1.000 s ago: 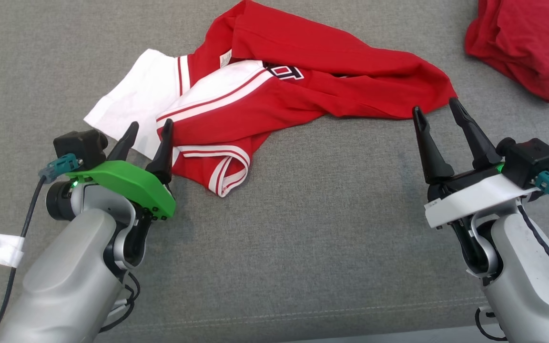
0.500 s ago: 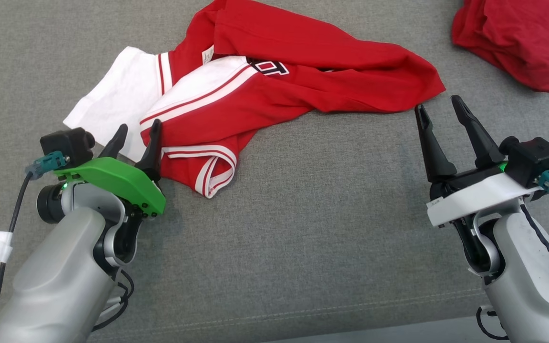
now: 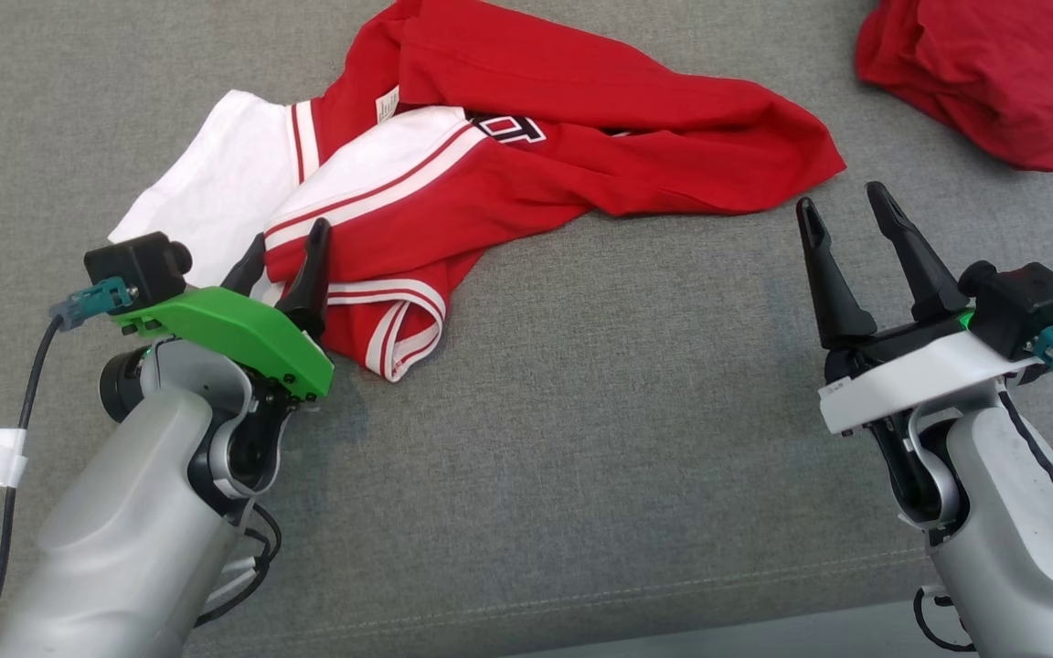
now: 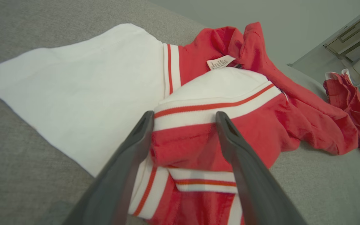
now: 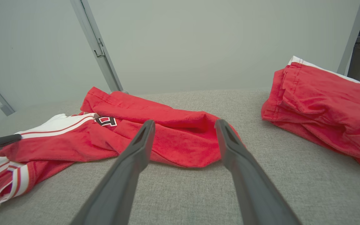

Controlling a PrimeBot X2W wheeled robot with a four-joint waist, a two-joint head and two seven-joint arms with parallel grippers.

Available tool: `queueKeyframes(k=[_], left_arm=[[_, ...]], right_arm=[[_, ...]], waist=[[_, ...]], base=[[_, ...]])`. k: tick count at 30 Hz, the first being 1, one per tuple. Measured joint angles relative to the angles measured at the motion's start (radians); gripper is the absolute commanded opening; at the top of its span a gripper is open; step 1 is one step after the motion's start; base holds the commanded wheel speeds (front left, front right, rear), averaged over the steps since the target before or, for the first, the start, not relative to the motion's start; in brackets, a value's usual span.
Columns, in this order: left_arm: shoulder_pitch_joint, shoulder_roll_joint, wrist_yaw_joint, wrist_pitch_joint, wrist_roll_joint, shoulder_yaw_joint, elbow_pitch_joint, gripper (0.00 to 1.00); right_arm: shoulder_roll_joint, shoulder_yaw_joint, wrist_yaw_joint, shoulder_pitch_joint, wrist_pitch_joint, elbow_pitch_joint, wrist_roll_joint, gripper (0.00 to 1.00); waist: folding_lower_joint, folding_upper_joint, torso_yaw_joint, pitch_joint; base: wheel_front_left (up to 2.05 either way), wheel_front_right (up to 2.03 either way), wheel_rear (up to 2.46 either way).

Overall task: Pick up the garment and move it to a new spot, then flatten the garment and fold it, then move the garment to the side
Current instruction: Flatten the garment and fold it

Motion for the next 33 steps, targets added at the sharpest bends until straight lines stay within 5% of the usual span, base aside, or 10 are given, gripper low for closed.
queueKeyframes(k=[4, 5, 6, 9, 24, 33], left_arm=[[-0.001, 0.002, 0.0, 0.0, 0.0, -0.001, -0.004, 1.0], [-0.001, 0.002, 0.0, 0.001, 0.001, -0.002, -0.004, 0.91], [-0.001, 0.002, 0.0, 0.003, 0.004, -0.004, -0.005, 0.55], [-0.004, 0.005, 0.0, 0.004, 0.018, -0.014, -0.005, 0.0], [-0.033, 0.001, -0.054, -0.087, 0.082, -0.014, -0.134, 0.0], [0.109, -0.021, -0.054, -0.113, 0.085, 0.033, -0.262, 0.0]], right_arm=[[0.0, 0.0, 0.0, 0.0, 0.0, -0.001, 0.0, 1.0], [0.0, 0.0, 0.0, 0.0, 0.0, -0.001, 0.0, 1.0], [0.0, 0.0, 0.0, 0.0, 0.0, -0.002, 0.0, 1.0], [0.0, 0.0, 0.0, 0.0, 0.0, -0.002, 0.0, 1.0], [-0.031, -0.031, -0.002, -0.033, 0.015, 0.058, 0.002, 1.0], [-0.078, -0.088, -0.007, -0.067, 0.036, 0.163, 0.027, 1.0]], waist=[[0.0, 0.0, -0.002, 0.001], [0.0, 0.0, -0.002, 0.001], [0.0, 0.0, -0.003, 0.002], [0.0, 0.0, -0.005, 0.003], [0.0, 0.0, 0.001, 0.013], [0.0, 0.0, 0.061, 0.02]], base=[[0.0, 0.0, 0.0], [0.0, 0.0, 0.0], [0.0, 0.0, 0.0], [0.0, 0.0, 0.0], [0.0, 0.0, 0.0], [0.0, 0.0, 0.0]])
